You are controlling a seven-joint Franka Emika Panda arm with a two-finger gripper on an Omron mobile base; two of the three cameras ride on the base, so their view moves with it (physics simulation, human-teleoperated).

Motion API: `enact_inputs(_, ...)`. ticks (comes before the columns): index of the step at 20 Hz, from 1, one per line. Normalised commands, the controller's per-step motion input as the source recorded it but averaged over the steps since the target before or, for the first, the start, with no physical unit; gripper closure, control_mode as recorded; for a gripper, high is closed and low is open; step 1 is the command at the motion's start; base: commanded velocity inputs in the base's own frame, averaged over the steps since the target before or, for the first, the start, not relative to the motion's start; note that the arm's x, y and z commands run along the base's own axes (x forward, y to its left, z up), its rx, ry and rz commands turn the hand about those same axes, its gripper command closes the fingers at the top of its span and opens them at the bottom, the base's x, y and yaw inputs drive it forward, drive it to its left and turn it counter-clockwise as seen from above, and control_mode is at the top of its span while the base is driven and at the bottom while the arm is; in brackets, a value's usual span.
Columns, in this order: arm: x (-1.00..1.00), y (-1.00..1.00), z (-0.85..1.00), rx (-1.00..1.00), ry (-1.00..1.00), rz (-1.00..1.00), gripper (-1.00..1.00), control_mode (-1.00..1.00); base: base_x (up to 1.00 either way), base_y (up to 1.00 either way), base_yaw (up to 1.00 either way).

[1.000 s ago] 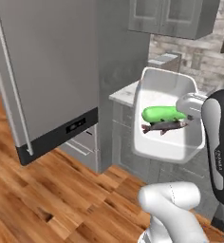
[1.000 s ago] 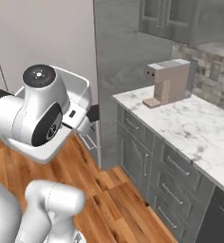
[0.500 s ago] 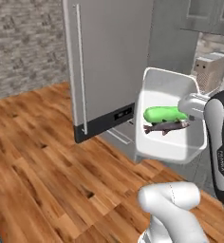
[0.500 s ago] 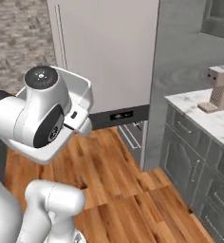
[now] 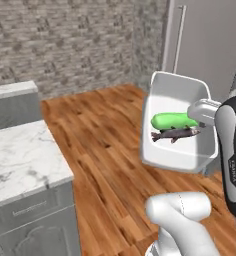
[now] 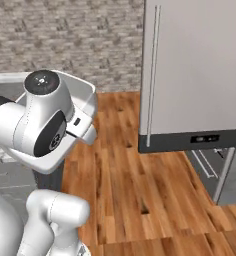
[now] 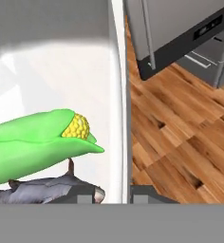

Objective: Place the tupperware on the second highest shelf of the fridge. Make space for the tupperware among the existing items by rearranging them on the shelves if needed. Close the fridge door when finished.

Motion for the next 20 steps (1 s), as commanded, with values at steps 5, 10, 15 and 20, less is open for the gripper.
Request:
enact_inputs(5, 0.00, 0.00, 0.00, 0.00, 0.00, 0.00, 1.00, 1.00, 0.94, 0.45, 0.31)
enact_inputs(10, 0.00, 0.00, 0.00, 0.00, 0.00, 0.00, 1.00, 1.00, 0.92, -0.22, 0.15)
enact_inputs(15, 0.00, 0.00, 0.00, 0.00, 0.00, 0.00, 1.00, 1.00, 0.95, -0.13, 0.12)
enact_inputs(20, 0.00, 0.00, 0.00, 0.00, 0.00, 0.00, 1.00, 1.00, 1.00, -0.01, 0.04)
